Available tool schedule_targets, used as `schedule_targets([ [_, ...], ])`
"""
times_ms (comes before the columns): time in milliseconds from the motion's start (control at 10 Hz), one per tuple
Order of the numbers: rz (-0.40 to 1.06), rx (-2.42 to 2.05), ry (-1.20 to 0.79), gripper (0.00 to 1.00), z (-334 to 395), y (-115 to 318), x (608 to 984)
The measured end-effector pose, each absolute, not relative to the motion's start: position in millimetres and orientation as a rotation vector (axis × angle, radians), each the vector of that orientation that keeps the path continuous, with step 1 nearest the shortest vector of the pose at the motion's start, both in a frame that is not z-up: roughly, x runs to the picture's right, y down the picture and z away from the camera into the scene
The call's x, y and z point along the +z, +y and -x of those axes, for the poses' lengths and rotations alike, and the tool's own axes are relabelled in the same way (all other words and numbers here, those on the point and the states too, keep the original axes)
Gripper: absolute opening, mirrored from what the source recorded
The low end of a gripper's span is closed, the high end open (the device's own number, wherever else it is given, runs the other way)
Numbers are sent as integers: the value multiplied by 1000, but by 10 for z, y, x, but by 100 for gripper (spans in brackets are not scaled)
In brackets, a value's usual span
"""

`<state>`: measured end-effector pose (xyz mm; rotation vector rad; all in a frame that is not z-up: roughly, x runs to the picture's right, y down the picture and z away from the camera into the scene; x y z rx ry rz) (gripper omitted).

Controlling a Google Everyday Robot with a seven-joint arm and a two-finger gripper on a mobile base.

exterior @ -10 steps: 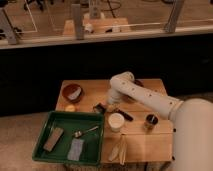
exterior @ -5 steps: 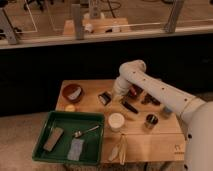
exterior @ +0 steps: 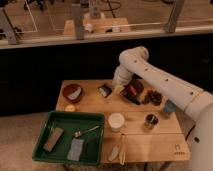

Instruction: Place brush in table surface

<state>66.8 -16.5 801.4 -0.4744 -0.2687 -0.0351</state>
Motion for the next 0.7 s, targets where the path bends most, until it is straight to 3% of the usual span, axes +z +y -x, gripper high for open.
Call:
schedule_targets([
  [300,502,-44,-231,0,-655,-234,7886],
  [700,585,-16,-246,0,-555,95,8188],
])
